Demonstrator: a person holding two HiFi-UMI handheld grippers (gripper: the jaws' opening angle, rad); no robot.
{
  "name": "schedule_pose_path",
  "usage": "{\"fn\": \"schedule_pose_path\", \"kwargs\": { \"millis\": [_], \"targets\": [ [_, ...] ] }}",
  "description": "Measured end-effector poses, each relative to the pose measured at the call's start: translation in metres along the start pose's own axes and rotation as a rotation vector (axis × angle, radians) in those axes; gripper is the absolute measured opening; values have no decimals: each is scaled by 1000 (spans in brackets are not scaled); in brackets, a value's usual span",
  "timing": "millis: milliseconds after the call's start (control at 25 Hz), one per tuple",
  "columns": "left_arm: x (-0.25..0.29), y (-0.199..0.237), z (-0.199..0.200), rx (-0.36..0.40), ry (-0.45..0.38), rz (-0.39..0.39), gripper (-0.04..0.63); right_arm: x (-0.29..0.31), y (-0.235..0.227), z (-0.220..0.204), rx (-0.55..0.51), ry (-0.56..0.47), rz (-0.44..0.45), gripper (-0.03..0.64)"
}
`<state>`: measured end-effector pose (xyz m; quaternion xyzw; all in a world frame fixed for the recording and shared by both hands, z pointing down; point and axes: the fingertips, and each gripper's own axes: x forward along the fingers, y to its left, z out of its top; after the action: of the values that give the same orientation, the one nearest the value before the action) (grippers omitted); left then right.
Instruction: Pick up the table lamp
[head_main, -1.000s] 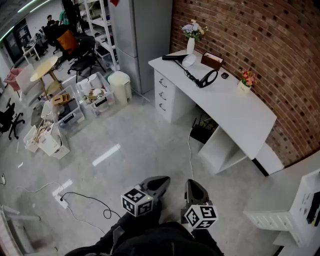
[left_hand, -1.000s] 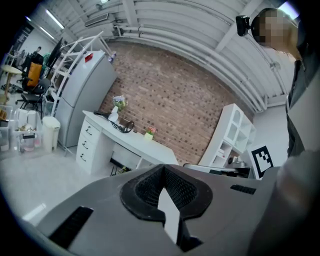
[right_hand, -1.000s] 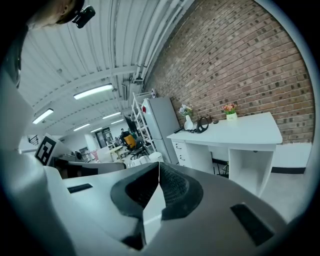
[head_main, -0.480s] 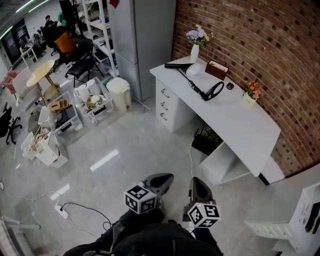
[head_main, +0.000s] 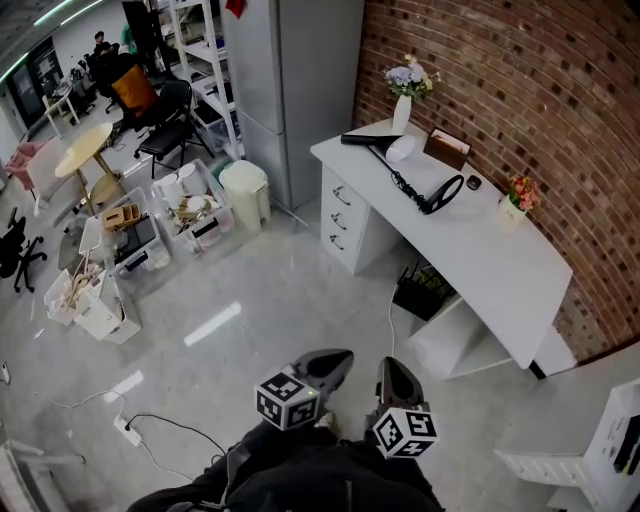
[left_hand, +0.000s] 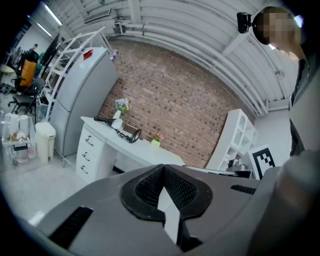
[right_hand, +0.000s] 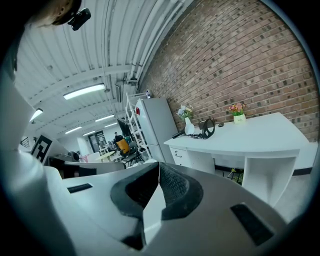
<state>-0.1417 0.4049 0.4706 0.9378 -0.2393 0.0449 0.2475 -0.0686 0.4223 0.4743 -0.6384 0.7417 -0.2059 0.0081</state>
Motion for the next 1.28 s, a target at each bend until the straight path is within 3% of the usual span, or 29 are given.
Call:
{"fn": "schedule_pose_path", "kwargs": {
  "millis": [680, 1120, 1280],
  "targets": [
    [2, 30, -11, -59, 11, 51, 8, 36, 8, -17, 41, 78, 44, 11],
    [59, 97, 36, -43, 4, 96, 8, 123, -25, 31, 31, 62, 64, 11],
    [90, 118, 55, -48, 7, 60, 8, 160, -50, 53, 27, 47, 48, 11]
  ]
}}
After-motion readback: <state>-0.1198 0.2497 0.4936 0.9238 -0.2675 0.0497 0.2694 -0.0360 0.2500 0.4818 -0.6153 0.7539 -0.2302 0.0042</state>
